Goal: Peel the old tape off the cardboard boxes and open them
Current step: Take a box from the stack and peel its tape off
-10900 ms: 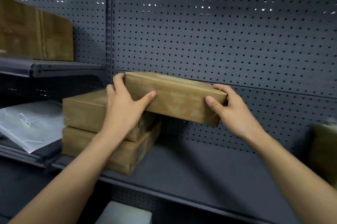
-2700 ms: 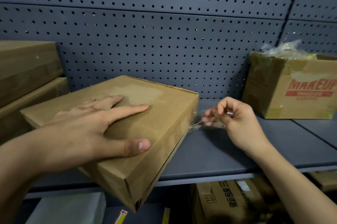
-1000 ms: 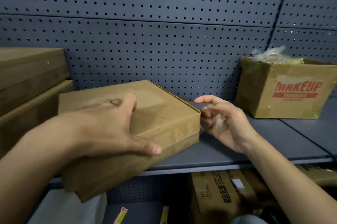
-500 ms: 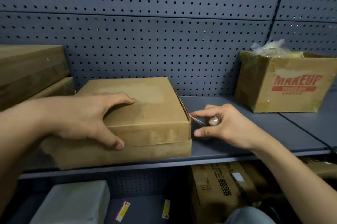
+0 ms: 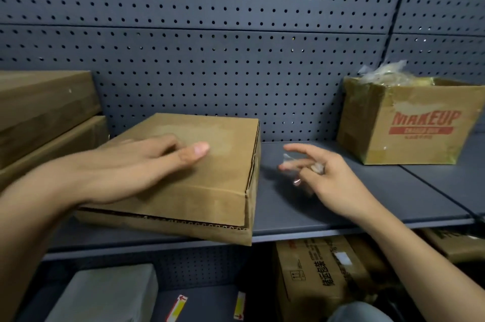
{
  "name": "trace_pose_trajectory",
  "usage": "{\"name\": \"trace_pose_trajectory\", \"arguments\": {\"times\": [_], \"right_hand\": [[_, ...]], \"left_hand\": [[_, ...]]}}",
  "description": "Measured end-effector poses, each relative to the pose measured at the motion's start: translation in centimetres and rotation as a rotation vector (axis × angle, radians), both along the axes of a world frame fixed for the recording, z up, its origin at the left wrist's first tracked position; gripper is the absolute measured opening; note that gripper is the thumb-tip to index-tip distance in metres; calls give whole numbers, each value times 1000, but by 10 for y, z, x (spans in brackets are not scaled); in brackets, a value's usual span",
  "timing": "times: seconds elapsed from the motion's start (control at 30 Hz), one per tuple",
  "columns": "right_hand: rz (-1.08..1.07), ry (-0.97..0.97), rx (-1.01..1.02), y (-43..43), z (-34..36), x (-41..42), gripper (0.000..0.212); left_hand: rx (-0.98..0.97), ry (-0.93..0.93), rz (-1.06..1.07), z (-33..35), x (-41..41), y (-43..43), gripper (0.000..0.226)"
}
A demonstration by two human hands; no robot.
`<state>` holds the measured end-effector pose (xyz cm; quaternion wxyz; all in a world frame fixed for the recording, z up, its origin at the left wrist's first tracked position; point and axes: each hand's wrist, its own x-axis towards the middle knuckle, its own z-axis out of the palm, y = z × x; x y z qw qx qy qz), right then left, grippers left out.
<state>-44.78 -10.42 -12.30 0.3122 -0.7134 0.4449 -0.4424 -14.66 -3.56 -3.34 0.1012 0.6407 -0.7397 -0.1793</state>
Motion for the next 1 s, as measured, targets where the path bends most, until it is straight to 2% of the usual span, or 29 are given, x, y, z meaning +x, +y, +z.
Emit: {"name": "trace_pose_trajectory", "arguments": {"times": [0.07,0.13,0.23,0.37,0.5,0.7,0.77,0.93,1.0], "right_hand": [[-6,41,-19,-2,-1,10,44],[-29,68,-16,-3,-2,20,41],[-19,46,28,0,1,34,33],[23,115,2,4,0,35,28],[10,199,-7,6,0,37,34],[-84,114,36,-7,-1,37,30],[-150,65,88,-12,-5,35,31],[-269,118,119,-20,-2,23,22],[-263,171,136,-20,2,22,37]], "left_hand": [[-115,-143,99,-2,-23,1,111],[-209,-251,200,-7,-43,-1,116],[-233,-269,227,-12,-66,-5,119],[-208,-311,214,-20,-77,-14,123],[-186,-327,191,-21,-81,-19,107],[-127,-288,41,-18,-65,-17,90],[-109,-289,11,-18,-56,-15,89],[-84,-263,-128,-11,-25,-7,88],[-37,-240,-163,-8,-11,-6,89]]}}
